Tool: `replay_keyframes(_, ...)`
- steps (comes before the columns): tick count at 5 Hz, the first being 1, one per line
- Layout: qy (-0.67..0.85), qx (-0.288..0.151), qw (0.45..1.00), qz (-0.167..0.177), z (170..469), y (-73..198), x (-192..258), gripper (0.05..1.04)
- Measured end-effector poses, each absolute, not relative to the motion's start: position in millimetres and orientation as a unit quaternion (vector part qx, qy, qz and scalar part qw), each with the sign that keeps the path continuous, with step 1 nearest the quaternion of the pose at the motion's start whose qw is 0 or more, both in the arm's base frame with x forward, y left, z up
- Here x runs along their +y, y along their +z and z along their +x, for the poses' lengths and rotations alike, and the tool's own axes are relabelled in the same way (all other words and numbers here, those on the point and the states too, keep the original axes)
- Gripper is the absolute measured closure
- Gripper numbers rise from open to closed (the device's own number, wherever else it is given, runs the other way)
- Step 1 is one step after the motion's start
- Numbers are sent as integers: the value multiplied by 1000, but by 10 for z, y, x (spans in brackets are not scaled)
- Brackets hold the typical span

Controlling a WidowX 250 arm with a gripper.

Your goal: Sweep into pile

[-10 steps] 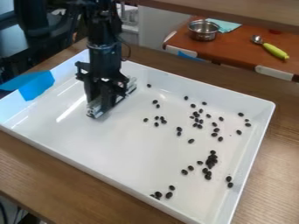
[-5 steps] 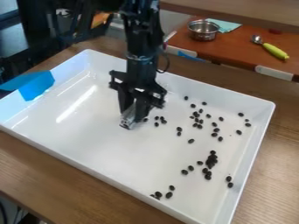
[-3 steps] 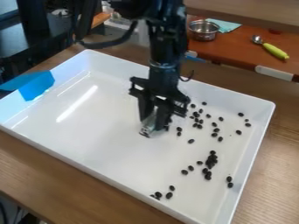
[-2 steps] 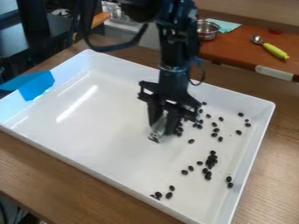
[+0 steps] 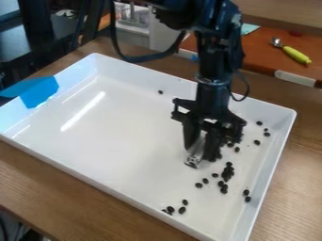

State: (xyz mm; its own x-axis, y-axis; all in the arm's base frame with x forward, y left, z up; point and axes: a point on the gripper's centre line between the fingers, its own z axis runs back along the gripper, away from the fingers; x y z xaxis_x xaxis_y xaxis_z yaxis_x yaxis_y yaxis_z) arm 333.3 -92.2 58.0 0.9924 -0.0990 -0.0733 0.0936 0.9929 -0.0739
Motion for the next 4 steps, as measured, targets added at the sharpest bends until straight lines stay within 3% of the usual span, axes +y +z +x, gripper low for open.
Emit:
replay_keyframes(3,-65,51,994,-73,3268,645,-1270,711)
replay_keyframes(4,-71,36,994,-71,3305,669,-1263,711)
